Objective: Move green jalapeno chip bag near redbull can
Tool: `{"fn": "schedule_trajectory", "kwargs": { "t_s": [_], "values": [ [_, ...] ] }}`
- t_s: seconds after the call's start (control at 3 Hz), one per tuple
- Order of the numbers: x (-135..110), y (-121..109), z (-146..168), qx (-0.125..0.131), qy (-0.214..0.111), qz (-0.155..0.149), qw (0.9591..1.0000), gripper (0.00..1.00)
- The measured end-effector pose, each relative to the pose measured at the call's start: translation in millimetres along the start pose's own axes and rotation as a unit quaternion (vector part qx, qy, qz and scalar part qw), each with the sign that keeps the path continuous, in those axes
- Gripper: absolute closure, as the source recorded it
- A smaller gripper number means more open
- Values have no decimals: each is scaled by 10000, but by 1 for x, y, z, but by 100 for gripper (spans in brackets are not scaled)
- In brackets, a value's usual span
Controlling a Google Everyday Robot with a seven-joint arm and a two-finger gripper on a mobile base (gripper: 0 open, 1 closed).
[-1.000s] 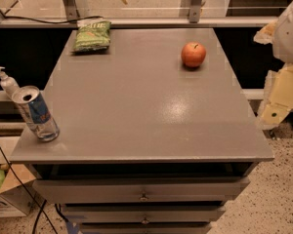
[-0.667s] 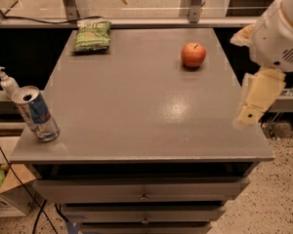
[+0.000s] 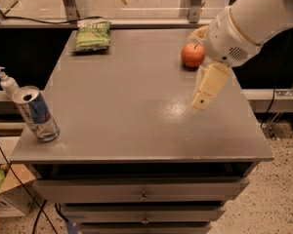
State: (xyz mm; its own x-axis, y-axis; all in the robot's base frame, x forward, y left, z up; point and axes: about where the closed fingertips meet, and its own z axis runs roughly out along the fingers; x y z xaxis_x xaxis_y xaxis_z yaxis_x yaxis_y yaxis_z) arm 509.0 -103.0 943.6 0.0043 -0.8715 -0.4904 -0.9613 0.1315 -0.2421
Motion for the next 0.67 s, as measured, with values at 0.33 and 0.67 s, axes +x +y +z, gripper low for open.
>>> {"fn": "schedule_trajectory", "kwargs": {
  "t_s": [0.33, 0.67],
  "values": [
    [0, 0, 0, 2, 3, -2, 10000, 0],
    [-11, -13, 13, 213, -211, -57, 9995, 0]
  ]
}}
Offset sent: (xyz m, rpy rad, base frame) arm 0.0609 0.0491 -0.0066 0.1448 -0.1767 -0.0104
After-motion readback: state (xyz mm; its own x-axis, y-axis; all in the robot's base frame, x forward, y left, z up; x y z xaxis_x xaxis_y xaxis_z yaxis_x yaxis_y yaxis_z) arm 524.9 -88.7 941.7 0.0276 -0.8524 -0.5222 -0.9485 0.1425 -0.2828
